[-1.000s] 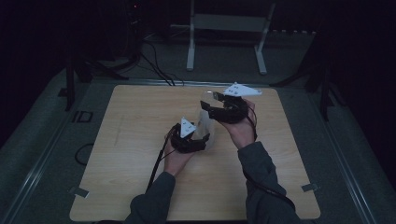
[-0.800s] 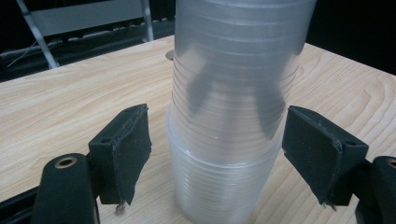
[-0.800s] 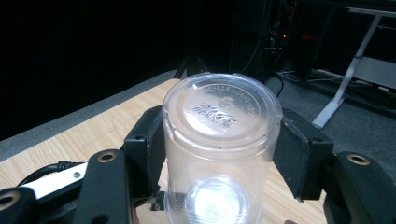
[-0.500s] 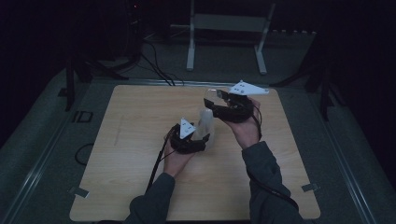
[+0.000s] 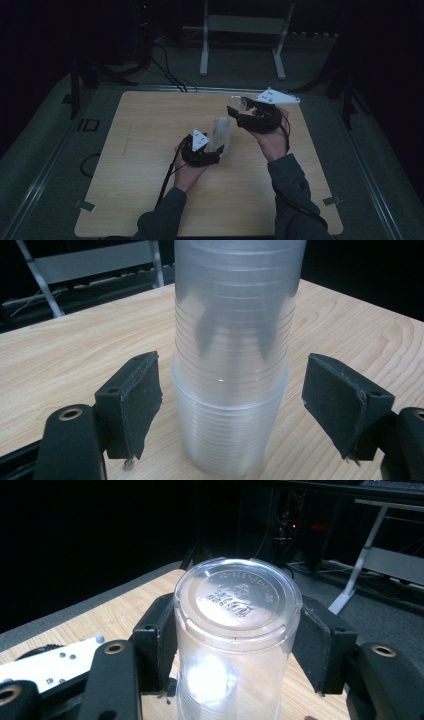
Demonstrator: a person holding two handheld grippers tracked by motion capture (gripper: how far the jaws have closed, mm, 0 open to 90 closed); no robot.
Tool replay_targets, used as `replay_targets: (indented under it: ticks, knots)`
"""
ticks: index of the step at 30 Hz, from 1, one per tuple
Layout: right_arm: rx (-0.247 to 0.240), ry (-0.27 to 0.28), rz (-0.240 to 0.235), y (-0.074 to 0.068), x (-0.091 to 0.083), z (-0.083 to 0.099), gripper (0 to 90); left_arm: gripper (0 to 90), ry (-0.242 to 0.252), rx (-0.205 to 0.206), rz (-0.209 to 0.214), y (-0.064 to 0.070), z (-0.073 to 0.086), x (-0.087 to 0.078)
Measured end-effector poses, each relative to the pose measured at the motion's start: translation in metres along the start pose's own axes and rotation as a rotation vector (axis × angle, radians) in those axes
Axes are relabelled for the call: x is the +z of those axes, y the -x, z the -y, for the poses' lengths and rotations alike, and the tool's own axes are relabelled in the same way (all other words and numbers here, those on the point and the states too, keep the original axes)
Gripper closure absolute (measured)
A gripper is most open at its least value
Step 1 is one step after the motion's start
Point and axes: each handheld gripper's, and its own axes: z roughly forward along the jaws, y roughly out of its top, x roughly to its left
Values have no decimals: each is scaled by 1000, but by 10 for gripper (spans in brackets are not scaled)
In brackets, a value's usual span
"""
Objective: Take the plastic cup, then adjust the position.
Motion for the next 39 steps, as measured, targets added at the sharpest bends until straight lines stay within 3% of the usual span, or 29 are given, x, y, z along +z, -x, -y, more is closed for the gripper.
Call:
replay_targets:
  ticks: [20,39]
  knots:
    - [3,-13,59,16,-30,21,397,232,31,6,-3,2,0,-11]
    - [40,-44,89,23,-42,51,397,232,75,34,18,12,-6,-23]
